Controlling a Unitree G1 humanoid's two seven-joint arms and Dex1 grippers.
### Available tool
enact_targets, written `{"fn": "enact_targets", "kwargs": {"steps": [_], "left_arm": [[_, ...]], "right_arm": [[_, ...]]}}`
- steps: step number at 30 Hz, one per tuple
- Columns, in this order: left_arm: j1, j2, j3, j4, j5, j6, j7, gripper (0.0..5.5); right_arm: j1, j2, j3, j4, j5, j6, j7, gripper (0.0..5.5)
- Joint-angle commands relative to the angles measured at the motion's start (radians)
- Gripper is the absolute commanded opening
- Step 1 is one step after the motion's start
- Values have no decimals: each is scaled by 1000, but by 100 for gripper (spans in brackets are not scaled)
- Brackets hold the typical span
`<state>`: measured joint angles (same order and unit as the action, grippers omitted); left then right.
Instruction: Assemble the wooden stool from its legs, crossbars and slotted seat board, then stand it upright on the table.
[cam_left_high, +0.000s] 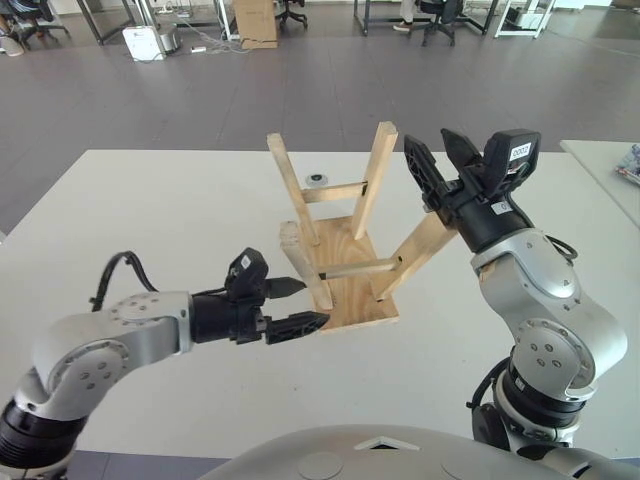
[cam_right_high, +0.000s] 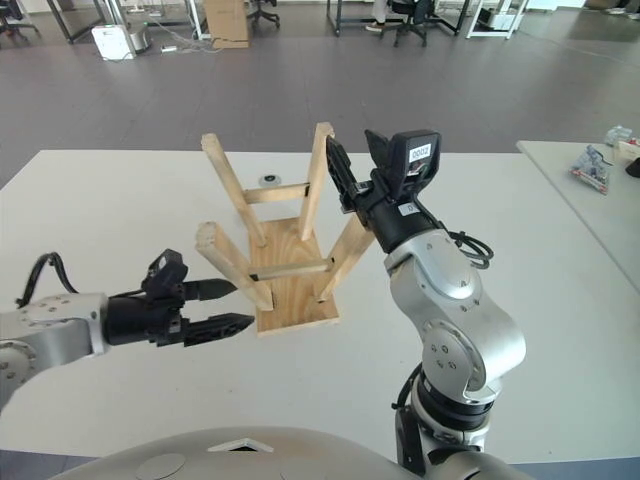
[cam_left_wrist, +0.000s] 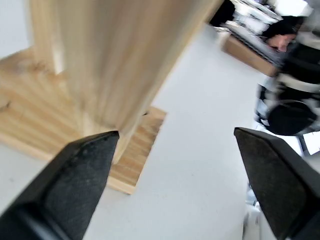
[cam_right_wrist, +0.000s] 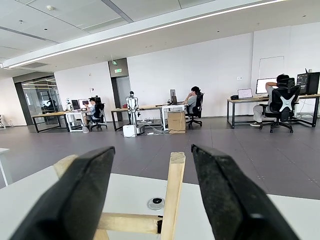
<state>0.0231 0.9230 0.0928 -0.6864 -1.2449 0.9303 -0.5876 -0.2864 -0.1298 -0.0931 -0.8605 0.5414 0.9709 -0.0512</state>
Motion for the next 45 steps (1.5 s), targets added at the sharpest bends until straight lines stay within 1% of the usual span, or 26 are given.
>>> {"fn": "enact_targets", "kwargs": {"steps": [1, 3, 4, 6, 8, 9, 10, 11, 13, 15, 16, 17, 19, 20, 21, 23, 28, 31, 32, 34, 35, 37, 39, 41, 43, 45], "left_arm": [[-207, 100, 253, 122, -159, -35, -81, 426], [-338, 99, 318, 198, -248, -72, -43, 426], [-398, 86, 332, 229, -262, -98, -8, 426], [-532, 23, 325, 294, -286, -162, 134, 426], [-617, -45, 292, 305, -277, -208, 255, 426], [-636, -75, 268, 285, -249, -223, 301, 426], [-647, -116, 240, 263, -210, -243, 354, 426], [-650, -142, 205, 238, -134, -262, 396, 426], [-624, -220, 137, 170, -13, -293, 505, 426], [-553, -260, 62, 51, 36, -273, 555, 426], [-494, -270, 27, 7, 44, -248, 581, 426], [-410, -270, -21, -29, 54, -207, 602, 426], [-210, -267, -140, -62, 111, -123, 658, 426], [-136, -276, -176, -56, 146, -106, 684, 426], [-99, -278, -199, -47, 187, -100, 697, 426], [-93, -300, -197, -23, 223, -119, 709, 426], [-167, -328, -190, 12, 299, -146, 698, 426], [-209, -367, -195, 7, 304, -167, 675, 426], [-227, -387, -184, 5, 293, -188, 661, 426], [-335, -441, -74, -2, 271, -330, 603, 426], [-401, -456, -2, 3, 207, -379, 587, 426], [-557, -442, 165, 44, -15, -449, 572, 426], [-678, -404, 299, 104, -237, -495, 589, 426], [-679, -364, 369, 165, -283, -494, 574, 426], [-600, -335, 403, 209, -240, -480, 535, 426], [-506, -339, 421, 212, -199, -482, 507, 426]], "right_arm": [[73, -17, 42, 108, 6, 114, 8, 289], [-1, -25, 25, 86, 2, 97, -4, 289], [-46, -24, 8, 74, 9, 102, -14, 289], [-153, -1, -48, 60, 52, 129, -38, 289], [-274, 16, -115, 61, 109, 141, -50, 289], [-352, -11, -132, 67, 95, 96, -41, 289], [-433, -8, -172, 79, 115, 48, -50, 289], [-502, -4, -210, 90, 129, 1, -60, 289], [-581, -10, -257, 102, 153, -83, -55, 289], [-538, -25, -250, 91, 173, -91, -40, 289], [-445, -25, -217, 80, 176, -40, -49, 289], [-295, -18, -151, 68, 167, 43, -80, 289], [36, 33, 8, 43, 120, 117, -153, 289], [137, 54, 70, 33, 110, 130, -174, 289], [187, 67, 104, 26, 102, 127, -185, 289], [197, 69, 125, 23, 80, 115, -195, 289], [130, 48, 106, 60, 29, 70, -174, 289], [65, 7, 71, 84, 11, 54, -135, 289], [39, -7, 53, 91, 11, 50, -123, 289], [-43, -19, -10, 103, 43, 39, -101, 289], [-73, -24, -34, 99, 63, 38, -90, 289], [-121, -22, -76, 90, 117, 51, -76, 289], [-147, -25, -98, 89, 154, 65, -69, 289], [-171, -31, -116, 89, 187, 72, -65, 289], [-207, -37, -152, 76, 272, 98, -60, 289], [-207, -114, -182, 43, 374, 176, -28, 289]]}}
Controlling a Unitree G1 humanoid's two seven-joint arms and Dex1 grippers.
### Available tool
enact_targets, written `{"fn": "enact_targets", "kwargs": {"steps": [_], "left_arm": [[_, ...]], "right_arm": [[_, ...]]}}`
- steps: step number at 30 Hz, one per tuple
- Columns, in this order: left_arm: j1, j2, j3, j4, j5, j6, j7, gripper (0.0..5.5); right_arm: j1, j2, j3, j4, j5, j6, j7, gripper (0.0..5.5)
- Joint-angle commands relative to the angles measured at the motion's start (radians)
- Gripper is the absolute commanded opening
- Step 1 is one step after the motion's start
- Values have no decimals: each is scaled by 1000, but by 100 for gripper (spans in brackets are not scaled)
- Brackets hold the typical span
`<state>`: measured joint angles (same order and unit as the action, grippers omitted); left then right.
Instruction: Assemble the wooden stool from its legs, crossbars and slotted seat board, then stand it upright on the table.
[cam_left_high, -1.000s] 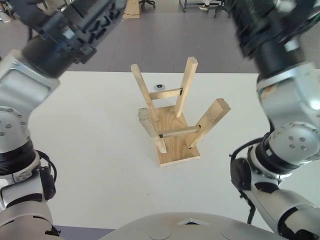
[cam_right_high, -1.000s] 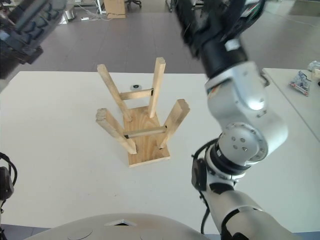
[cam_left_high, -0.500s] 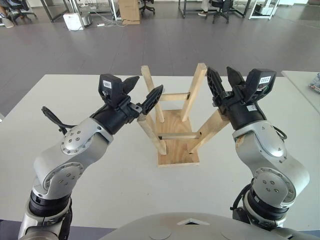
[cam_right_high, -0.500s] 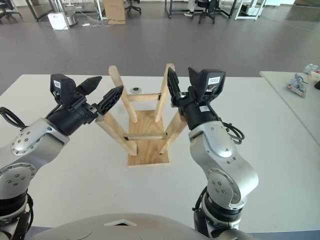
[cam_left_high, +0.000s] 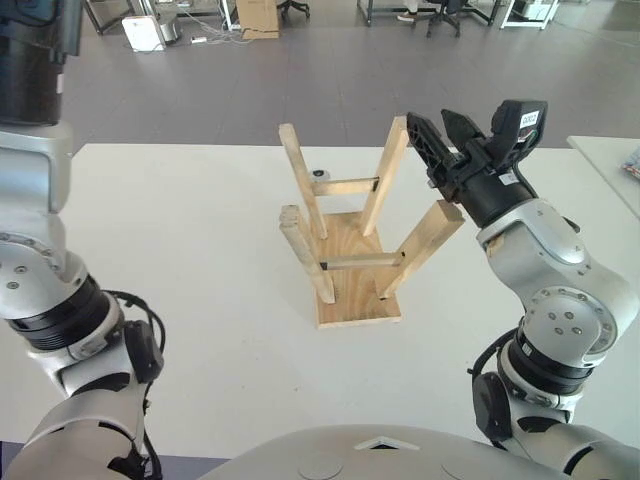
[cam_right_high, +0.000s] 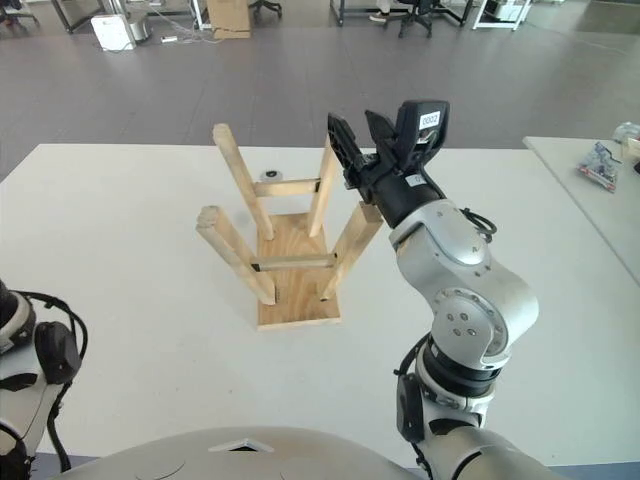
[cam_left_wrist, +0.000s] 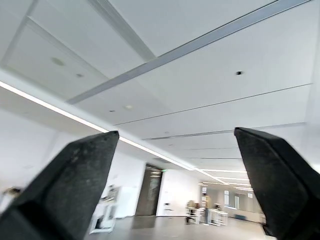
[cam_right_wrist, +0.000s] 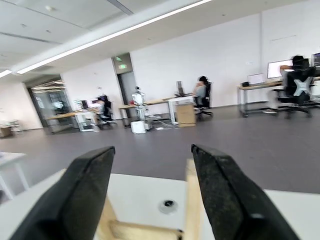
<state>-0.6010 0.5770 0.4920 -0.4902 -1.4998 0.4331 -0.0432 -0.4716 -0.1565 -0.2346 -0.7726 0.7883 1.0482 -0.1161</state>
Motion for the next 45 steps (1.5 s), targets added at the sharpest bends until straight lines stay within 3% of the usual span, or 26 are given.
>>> {"fn": "enact_targets", "kwargs": {"steps": [1, 8, 15, 20, 22, 29, 32, 36, 38, 40, 43, 45], "left_arm": [[164, 1, 35, 4, 74, 9, -44, 426], [318, -24, 57, -54, 141, -24, -73, 426], [322, -29, 34, -59, 150, -29, -86, 426], [297, -32, 5, -60, 155, -30, -85, 426], [286, -36, -8, -57, 161, -35, -87, 426], [283, -58, -43, -50, 192, -41, -95, 426], [282, -68, -71, -32, 230, -42, -121, 426], [297, -26, -101, 54, 369, -42, -180, 426], [316, 75, -188, 211, 609, -64, -254, 426], [264, 156, -323, 530, 890, -191, -360, 426], [74, 156, -503, 1058, 1177, -417, -507, 426], [8, 132, -559, 1223, 1257, -484, -552, 426]], "right_arm": [[-15, -141, -60, -48, 170, 133, 58, 289], [55, -559, -96, -36, 279, 245, 306, 289], [119, -656, -103, -25, 315, 205, 378, 289], [243, -792, -27, 40, 139, 101, 486, 289], [277, -868, 51, 128, -47, -21, 507, 289], [47, -713, 150, 329, -371, -326, 394, 289], [-28, -608, 86, 383, -357, -344, 350, 289], [24, -650, 43, 474, -430, -346, 367, 289], [93, -676, -18, 555, -486, -370, 352, 289], [166, -663, -69, 652, -517, -388, 341, 289], [356, -630, 38, 645, -499, -340, 452, 289], [487, -606, 146, 591, -483, -323, 516, 289]]}}
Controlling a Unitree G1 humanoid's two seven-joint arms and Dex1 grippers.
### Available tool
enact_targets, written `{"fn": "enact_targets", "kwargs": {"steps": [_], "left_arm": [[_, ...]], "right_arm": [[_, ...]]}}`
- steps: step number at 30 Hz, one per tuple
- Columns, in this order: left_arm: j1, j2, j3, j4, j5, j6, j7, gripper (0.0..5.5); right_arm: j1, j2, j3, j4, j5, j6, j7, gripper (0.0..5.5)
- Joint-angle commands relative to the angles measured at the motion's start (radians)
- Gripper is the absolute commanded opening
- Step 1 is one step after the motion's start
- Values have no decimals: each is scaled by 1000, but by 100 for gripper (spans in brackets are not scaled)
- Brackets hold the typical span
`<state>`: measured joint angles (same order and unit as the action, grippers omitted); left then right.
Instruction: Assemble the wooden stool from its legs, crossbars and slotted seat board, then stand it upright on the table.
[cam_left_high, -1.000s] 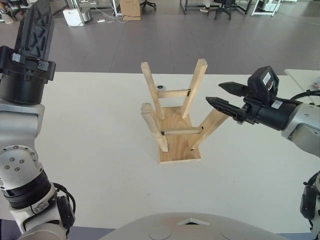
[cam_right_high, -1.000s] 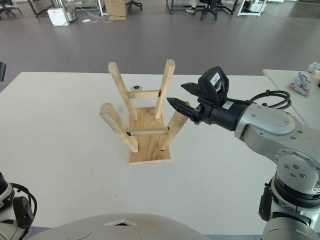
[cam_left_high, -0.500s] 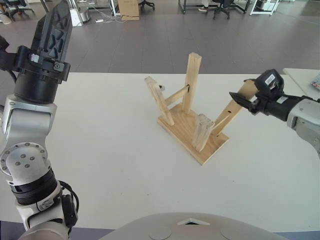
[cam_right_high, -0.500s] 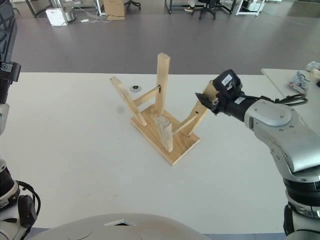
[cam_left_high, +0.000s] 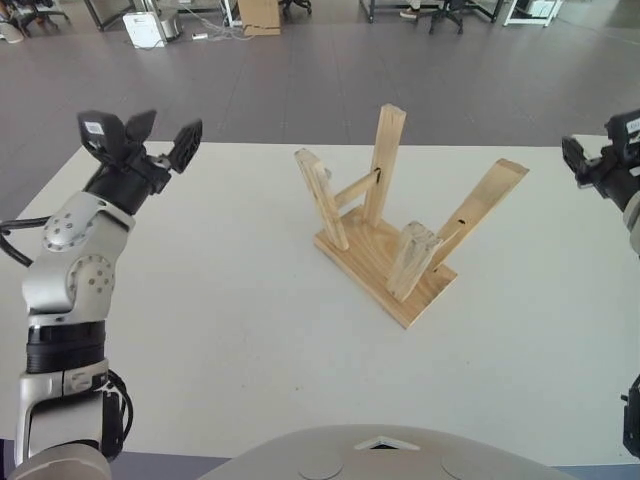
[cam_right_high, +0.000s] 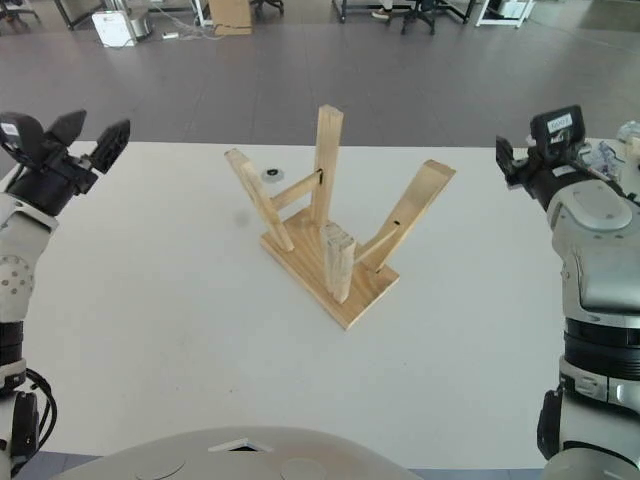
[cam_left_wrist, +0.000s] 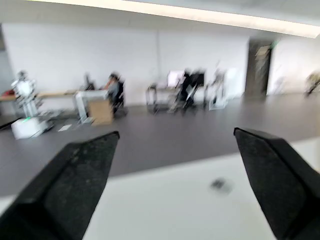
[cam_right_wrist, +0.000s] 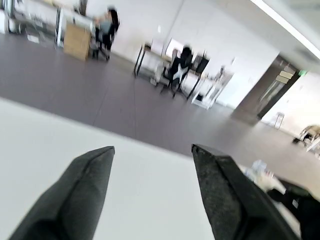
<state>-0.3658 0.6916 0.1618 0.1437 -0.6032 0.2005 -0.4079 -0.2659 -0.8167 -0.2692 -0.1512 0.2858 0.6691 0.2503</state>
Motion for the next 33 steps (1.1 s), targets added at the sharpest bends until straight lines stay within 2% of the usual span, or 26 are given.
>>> {"fn": "enact_targets", "kwargs": {"steps": [1, 4, 11, 17, 20, 24, 27, 29, 33], "left_arm": [[-255, -2, -245, 659, 388, -279, -198, 426], [-310, -55, -269, 786, 435, -350, -230, 426], [-395, -162, -256, 953, 504, -510, -308, 426], [-449, -294, -293, 1056, 628, -617, -186, 426], [-471, -302, -288, 1073, 651, -633, -197, 426], [-472, -319, -310, 1107, 705, -630, -183, 426], [-462, -312, -345, 1134, 777, -579, -106, 426], [-449, -306, -416, 1150, 871, -551, -58, 426], [-421, -303, -461, 1166, 937, -527, -1, 426]], "right_arm": [[350, 59, 239, -63, 23, 58, 179, 289], [430, 79, 315, -95, 22, 58, 219, 289], [328, 168, 325, -66, -15, 45, 188, 289], [225, 211, 363, 53, -66, 12, 195, 289], [73, 271, 434, 275, -160, -100, 183, 289], [-151, 356, 464, 530, -246, -238, 168, 289], [-199, 382, 463, 589, -268, -281, 181, 289], [-195, 388, 460, 586, -275, -292, 191, 289], [-173, 397, 452, 559, -283, -293, 206, 289]]}}
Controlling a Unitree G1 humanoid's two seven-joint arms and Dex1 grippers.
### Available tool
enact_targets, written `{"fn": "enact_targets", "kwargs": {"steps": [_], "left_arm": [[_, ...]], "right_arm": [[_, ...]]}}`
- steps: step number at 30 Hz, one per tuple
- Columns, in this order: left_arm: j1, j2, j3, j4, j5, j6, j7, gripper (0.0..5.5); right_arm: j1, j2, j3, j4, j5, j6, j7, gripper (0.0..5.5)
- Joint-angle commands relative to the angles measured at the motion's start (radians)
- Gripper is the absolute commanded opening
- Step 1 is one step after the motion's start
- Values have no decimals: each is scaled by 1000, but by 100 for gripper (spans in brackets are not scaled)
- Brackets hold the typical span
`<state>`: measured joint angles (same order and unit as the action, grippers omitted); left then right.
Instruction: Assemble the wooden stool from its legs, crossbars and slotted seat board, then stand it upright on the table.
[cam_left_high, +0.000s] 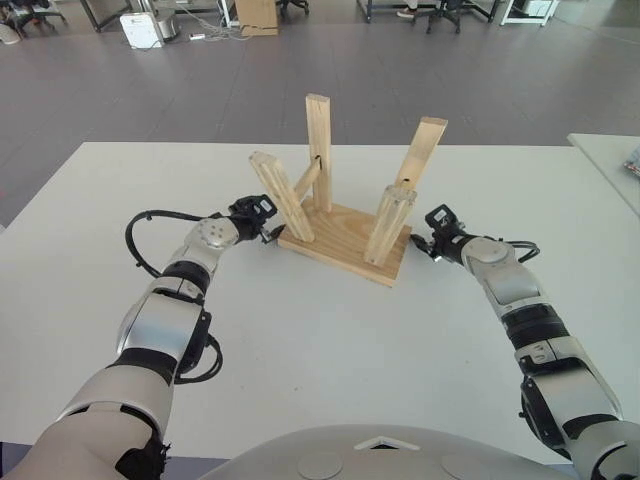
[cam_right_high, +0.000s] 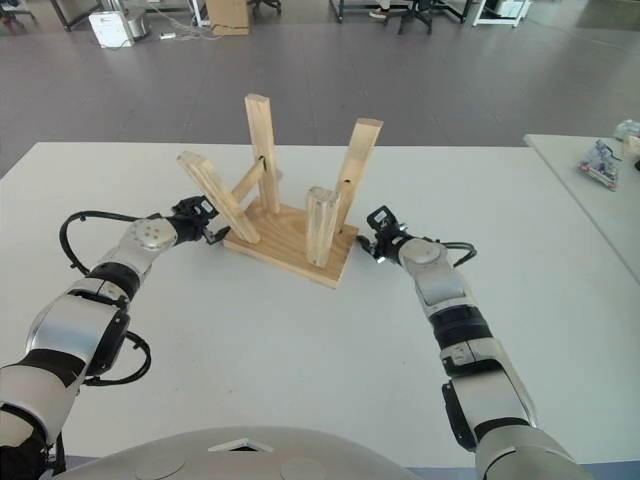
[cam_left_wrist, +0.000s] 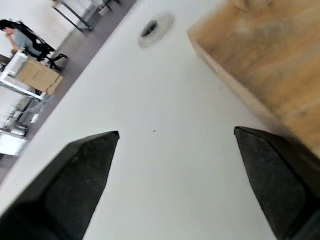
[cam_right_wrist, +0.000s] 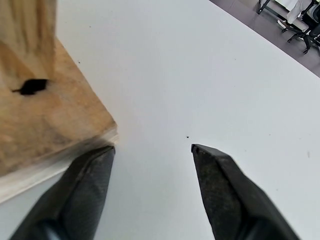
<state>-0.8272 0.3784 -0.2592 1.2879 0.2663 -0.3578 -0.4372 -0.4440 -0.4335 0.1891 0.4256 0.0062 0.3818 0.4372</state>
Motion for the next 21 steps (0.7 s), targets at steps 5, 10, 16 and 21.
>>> {"fn": "enact_targets", "kwargs": {"steps": [5, 10, 16, 21], "left_arm": [[65, 19, -26, -1, 28, -45, -86, 426], [223, 81, 11, -173, -108, -175, -446, 426], [400, 129, 54, -455, -241, -65, -553, 407], [630, 154, 86, -813, -356, 147, -549, 318]], "right_arm": [[46, 28, -23, -44, 2, 3, 32, 289], [97, 54, -29, -118, 43, 3, 96, 289], [192, 56, -13, -275, 91, 62, 173, 247], [277, 22, -10, -413, 115, 134, 218, 142]]}}
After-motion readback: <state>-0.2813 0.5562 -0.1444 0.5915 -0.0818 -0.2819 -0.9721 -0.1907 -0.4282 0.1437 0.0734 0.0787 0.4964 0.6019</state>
